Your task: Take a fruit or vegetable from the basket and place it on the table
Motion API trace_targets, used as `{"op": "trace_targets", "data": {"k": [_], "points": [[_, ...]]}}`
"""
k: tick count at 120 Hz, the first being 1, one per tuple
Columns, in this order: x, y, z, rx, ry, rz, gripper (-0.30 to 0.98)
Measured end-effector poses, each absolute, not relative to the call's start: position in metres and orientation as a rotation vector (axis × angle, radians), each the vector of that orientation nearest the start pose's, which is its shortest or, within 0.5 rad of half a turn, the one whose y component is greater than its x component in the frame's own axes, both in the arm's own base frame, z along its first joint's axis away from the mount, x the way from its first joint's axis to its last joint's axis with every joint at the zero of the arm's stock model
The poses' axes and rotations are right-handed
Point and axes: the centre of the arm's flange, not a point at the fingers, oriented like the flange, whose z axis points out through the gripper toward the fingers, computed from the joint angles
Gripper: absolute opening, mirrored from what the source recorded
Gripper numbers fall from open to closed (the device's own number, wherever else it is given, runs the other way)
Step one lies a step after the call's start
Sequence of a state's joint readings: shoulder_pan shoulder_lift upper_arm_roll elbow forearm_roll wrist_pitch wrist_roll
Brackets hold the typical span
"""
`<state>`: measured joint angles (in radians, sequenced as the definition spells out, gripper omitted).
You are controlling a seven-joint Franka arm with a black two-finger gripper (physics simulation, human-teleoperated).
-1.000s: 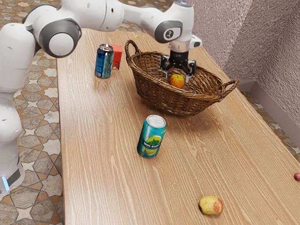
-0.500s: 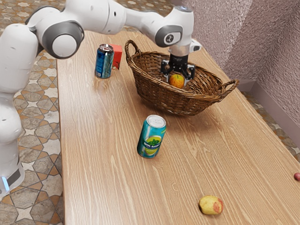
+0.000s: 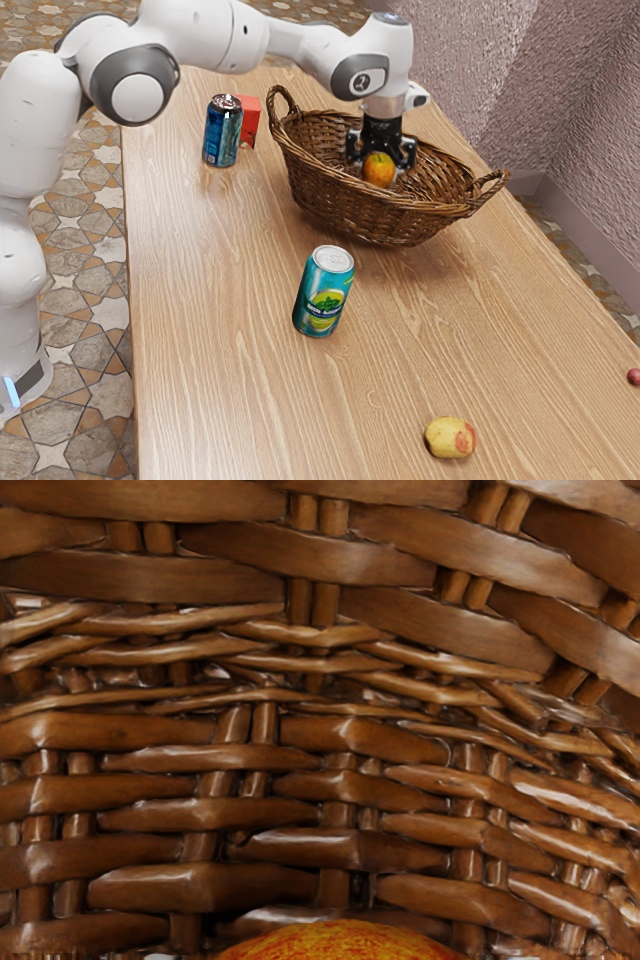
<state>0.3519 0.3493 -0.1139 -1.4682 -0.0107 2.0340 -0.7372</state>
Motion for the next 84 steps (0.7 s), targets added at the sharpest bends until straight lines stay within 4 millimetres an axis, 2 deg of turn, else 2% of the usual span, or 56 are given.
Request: {"op": "trace_targets", "data": {"k": [14, 18, 22, 34, 43, 54, 62, 66, 71, 80, 84], "points": [[0.663, 0.157, 0.525, -2.848, -1.513, -0.376, 0.31], [0.662, 0.145, 0.537, -2.857, -1.493, -0.403, 0.31], [0.659, 0.125, 0.555, -2.867, -1.448, -0.447, 0.31], [0.635, 0.014, 0.621, -2.895, -1.194, -0.625, 0.31], [0.614, -0.071, 0.656, -2.885, -0.99, -0.763, 0.31], [0.587, -0.173, 0.669, -2.862, -0.755, -0.89, 0.31], [0.574, -0.226, 0.663, -2.846, -0.656, -0.941, 0.31], [0.572, -0.241, 0.657, -2.838, -0.64, -0.953, 0.31], [0.574, -0.248, 0.651, -2.824, -0.652, -0.96, 0.31], [0.581, -0.239, 0.647, -2.79, -0.727, -0.972, 0.31], [0.584, -0.233, 0.646, -2.776, -0.766, -0.975, 0.37]]}}
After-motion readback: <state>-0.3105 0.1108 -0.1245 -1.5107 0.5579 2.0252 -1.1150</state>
